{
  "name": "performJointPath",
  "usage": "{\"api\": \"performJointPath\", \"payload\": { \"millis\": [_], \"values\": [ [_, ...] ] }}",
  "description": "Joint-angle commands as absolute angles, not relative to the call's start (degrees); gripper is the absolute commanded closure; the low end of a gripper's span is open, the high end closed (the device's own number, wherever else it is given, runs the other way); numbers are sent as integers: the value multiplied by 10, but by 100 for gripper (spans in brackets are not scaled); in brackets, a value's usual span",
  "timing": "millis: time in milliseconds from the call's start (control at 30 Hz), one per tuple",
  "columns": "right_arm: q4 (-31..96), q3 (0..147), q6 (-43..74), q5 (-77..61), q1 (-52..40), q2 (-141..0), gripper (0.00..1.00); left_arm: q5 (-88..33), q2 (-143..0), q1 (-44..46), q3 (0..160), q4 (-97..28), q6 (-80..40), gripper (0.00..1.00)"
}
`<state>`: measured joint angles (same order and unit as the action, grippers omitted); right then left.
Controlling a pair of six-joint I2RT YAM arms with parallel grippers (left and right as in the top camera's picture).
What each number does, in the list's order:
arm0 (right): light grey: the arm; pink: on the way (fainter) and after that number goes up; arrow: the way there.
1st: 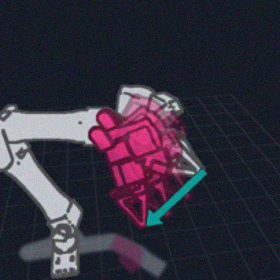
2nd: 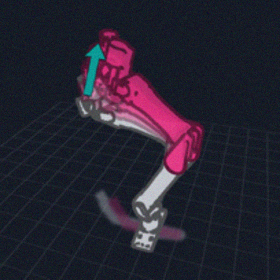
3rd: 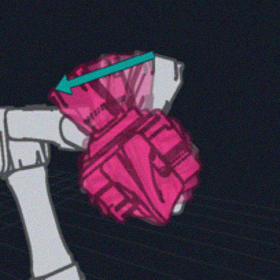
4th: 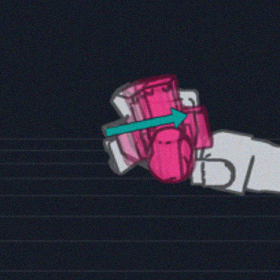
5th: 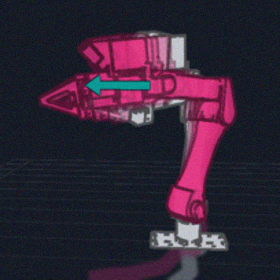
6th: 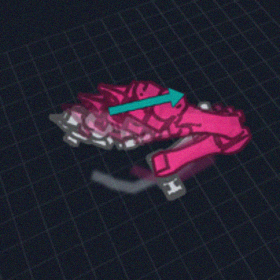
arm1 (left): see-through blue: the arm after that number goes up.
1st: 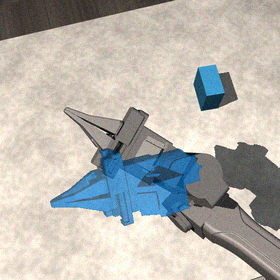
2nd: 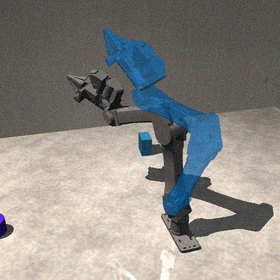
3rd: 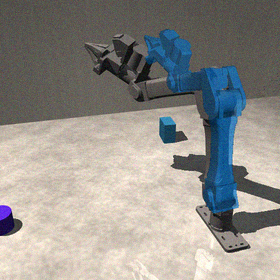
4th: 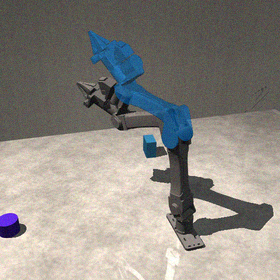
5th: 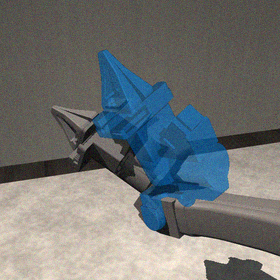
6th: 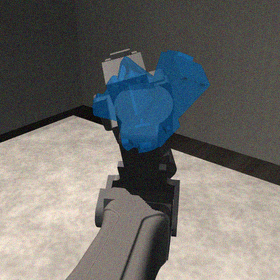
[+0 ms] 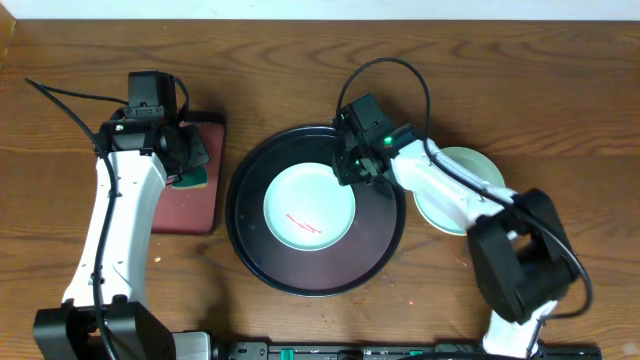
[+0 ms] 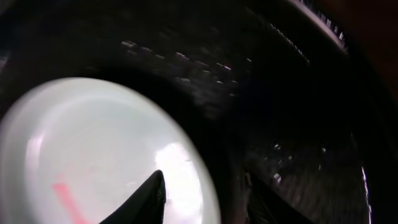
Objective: Clean dirty plates on tray and stack at the side
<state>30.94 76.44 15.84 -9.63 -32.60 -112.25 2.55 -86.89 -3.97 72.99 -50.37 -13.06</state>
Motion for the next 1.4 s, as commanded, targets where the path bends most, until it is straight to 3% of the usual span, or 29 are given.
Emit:
{"api": "performJointPath", "payload": {
  "millis": [0,200,367,467,700,900,1200,1367],
  "values": [
    [301,771,130,-90,-315,-1147,65,35,-868,-41,743,-503,-127,92],
    [296,770,130,-102,-316,-1167,75,35,-868,-41,743,-500,-127,92],
    [300,770,161,-126,-321,-1169,93,35,-868,-41,741,-500,-127,92],
    [313,770,187,-138,-327,-1169,98,35,-868,-41,741,-495,-127,93],
    [335,770,235,-135,-335,-1169,99,34,-868,-41,740,-489,-128,93],
    [367,770,346,-110,-333,-1169,99,3,-869,-35,735,-488,-128,93],
    [382,770,364,-110,-333,-1177,99,-1,-879,-13,732,-488,-140,93],
    [381,770,364,-110,-333,-1179,86,0,-885,2,732,-487,-140,92]
  ]
}}
